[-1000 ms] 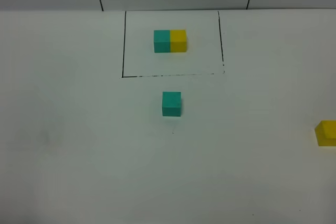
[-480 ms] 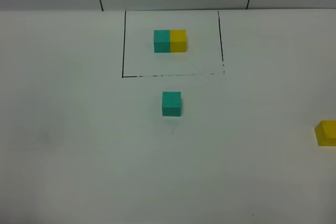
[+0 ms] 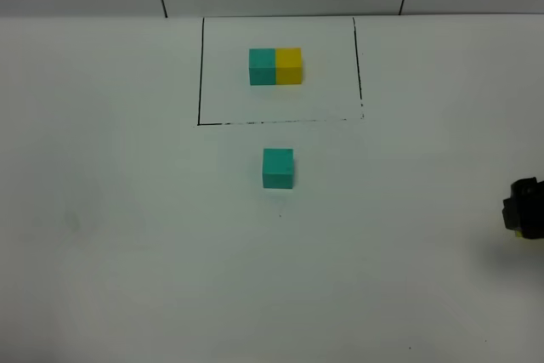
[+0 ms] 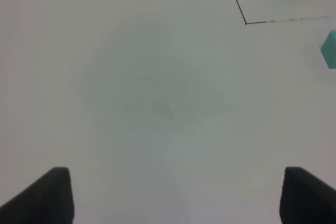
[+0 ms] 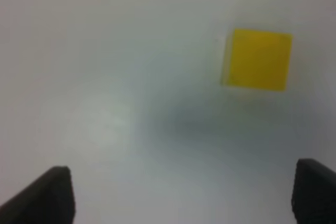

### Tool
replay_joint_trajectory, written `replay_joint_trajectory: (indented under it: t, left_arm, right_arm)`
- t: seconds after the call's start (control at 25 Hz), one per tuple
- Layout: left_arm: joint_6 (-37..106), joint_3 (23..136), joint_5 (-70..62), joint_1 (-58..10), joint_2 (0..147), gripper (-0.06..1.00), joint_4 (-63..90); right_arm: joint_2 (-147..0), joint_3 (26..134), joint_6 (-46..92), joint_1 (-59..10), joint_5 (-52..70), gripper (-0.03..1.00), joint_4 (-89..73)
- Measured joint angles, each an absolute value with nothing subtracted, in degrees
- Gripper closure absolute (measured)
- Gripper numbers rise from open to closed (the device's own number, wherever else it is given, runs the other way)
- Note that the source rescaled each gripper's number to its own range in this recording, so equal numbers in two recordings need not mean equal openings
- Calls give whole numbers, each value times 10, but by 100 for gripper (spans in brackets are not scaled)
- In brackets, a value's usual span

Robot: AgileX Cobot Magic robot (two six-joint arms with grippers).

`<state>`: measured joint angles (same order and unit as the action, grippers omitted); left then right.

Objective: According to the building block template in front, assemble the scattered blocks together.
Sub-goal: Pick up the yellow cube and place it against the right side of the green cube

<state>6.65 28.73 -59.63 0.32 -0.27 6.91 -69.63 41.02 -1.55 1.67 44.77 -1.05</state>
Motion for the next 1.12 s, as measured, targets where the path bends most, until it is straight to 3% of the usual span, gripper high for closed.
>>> replay_joint_trajectory:
  t: [0.28,0.6,0.96,1.12]
  left_arm:
    - [67,287,-596,3,-3,26,69]
    - [67,287,-596,3,-3,26,69]
    - [67,287,-596,3,-3,26,69]
    - [67,287,-596,3,-3,26,69]
  right_arm:
    - [-847,450,41,60,385,8,-28]
    - [-923,456,93,122,351,8,-70]
    - [-982,456,105,124,307,8,-65]
    - [-1000,456,105,124,292,17,-60]
